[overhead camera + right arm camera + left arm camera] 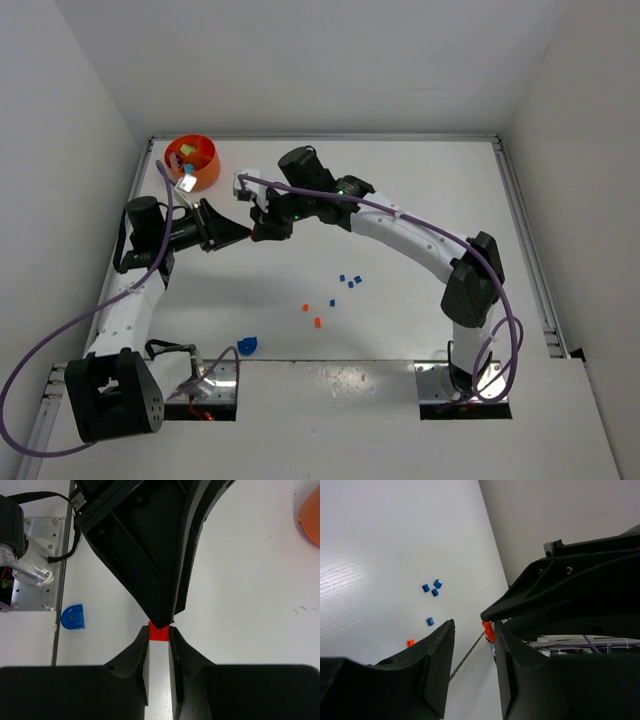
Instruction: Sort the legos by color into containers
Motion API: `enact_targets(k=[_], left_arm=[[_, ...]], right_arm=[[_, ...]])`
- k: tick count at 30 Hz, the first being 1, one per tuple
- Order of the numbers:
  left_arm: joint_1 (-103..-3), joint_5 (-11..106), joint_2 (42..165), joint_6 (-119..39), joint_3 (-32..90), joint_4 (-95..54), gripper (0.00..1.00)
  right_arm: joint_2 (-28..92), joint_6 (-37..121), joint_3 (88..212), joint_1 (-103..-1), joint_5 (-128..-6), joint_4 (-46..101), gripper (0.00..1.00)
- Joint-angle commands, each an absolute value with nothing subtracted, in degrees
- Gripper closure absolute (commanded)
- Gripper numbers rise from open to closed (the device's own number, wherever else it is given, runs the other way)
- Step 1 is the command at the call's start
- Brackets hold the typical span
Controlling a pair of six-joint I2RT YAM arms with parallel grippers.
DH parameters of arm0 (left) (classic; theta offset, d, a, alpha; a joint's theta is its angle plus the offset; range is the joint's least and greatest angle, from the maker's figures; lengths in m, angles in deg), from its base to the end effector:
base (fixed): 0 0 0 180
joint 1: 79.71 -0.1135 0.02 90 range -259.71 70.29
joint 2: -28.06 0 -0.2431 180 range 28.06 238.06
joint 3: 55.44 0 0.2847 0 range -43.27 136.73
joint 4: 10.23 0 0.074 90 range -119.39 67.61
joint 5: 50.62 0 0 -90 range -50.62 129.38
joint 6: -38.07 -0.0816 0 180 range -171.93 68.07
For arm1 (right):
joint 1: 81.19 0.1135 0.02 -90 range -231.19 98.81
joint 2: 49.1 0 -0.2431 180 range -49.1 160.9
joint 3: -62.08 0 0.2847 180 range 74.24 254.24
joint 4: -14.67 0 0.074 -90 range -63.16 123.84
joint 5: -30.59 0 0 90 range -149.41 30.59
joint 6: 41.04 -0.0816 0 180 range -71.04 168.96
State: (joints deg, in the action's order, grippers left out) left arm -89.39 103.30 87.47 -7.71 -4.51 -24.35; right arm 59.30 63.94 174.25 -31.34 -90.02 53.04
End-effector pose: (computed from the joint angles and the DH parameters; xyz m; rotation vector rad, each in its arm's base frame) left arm 0.2877 -0.0253 0.2386 -0.1528 2.0048 -1.4735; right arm 0.2903 0.4086 0.2810 -1.4487 1.6908 0.9221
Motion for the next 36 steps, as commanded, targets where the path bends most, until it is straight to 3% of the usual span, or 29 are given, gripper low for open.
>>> enact_targets(k=[1,8,14,22,27,30,34,36], left_arm=[[-88.9,104.9,87.6,-6.8,-4.8,-21.9,0.58],[-88.3,105.9,88.7,-5.7,-4.8,-20.8,0.69],[-87.7,107.7,88.7,-4.0,-5.3,-18.6,0.72],[-87.2,108.3,88.7,-3.5,-5.8,-17.6,0.92],[-87.2,108.3,89.2,-4.2,-5.8,-17.6,0.98],[-87.2,106.6,89.2,-8.0,-4.0,-20.9,1.0],[-88.5,104.9,89.2,-13.7,-1.2,-25.4,1.0],[-89.1,103.5,90.5,-17.5,1.1,-28.8,1.0]], right_arm=[[59.4,64.2,176.6,-30.5,-91.7,52.1,0.97],[60.0,64.2,177.8,-29.9,-91.7,52.1,0.97],[61.1,64.2,178.9,-29.3,-91.0,52.6,0.99],[61.6,64.2,180.1,-28.8,-89.5,52.6,0.99],[61.6,64.2,180.7,-28.8,-87.5,52.6,0.99],[61.1,64.2,180.7,-28.8,-86.3,53.1,0.85],[58.4,64.2,179.5,-30.0,-86.3,54.2,0.6],[56.9,65.5,177.4,-30.6,-85.3,55.2,0.56]])
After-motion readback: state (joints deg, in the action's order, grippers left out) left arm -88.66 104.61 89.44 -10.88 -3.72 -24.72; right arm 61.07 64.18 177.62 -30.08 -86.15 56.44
